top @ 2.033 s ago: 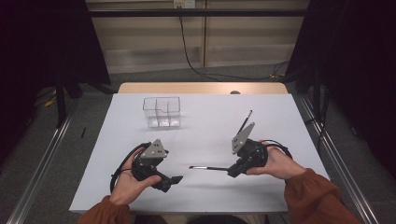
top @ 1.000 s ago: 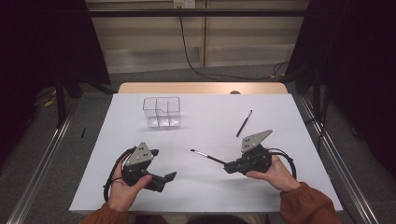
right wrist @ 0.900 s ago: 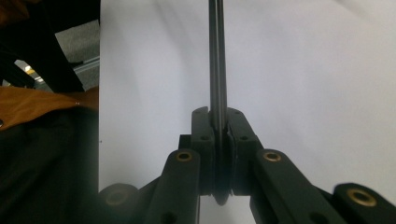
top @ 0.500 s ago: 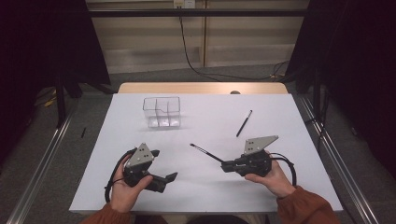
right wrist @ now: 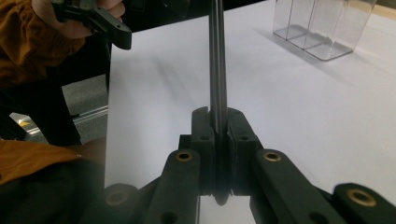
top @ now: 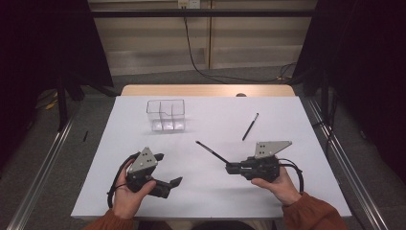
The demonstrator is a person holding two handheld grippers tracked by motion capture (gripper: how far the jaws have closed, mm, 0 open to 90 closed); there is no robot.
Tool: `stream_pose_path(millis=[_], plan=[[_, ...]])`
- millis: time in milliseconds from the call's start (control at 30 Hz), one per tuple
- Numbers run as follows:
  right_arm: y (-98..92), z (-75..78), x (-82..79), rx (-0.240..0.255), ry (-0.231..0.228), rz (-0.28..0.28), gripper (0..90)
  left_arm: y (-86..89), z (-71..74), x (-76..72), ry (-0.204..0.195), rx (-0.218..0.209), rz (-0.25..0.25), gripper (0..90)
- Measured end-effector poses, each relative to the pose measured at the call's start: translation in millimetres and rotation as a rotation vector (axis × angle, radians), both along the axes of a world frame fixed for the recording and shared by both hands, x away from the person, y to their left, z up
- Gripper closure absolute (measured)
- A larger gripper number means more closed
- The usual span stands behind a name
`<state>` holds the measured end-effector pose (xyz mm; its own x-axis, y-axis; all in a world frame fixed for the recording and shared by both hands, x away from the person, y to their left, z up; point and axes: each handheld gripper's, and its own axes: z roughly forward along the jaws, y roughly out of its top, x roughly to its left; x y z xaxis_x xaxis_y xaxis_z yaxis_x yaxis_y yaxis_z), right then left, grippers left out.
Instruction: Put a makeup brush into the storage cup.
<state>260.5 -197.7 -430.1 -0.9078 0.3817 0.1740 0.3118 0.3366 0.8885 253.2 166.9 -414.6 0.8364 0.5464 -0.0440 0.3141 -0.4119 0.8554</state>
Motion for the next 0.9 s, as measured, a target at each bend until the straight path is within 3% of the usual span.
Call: stream_pose_path(millis=[133, 233, 433, 600, 767, 900], plan=[[0.1, 0.4, -0.4, 0.015, -0.009, -0.002, 83.7, -3.1, 1.7, -0.5, -0.009, -0.037, 0.003, 2.9], [1.4, 0.6, -0.8, 0.022, -0.011, -0.003, 83.7, -5.5, 0.7, -0.8, -0.02, -0.103, -0.015, 2.7], [6.2, 0.2, -1.8, 0.015, -0.015, 0.03, 83.6, -11.7, 0.6, -1.3, -0.033, -0.15, -0.016, 2.8], [10.0, 0.5, -0.4, 0.026, -0.021, 0.037, 83.7, -20.0, 2.6, -2.5, -0.042, -0.149, -0.038, 4.5], [11.2, 1.3, 0.2, 0.034, -0.027, 0.036, 83.7, -29.3, 4.2, -1.2, -0.053, -0.189, -0.038, 3.5], [11.3, 1.3, 1.7, 0.038, -0.025, 0.034, 83.7, -36.4, 3.1, 2.5, -0.039, -0.253, -0.042, 3.6]])
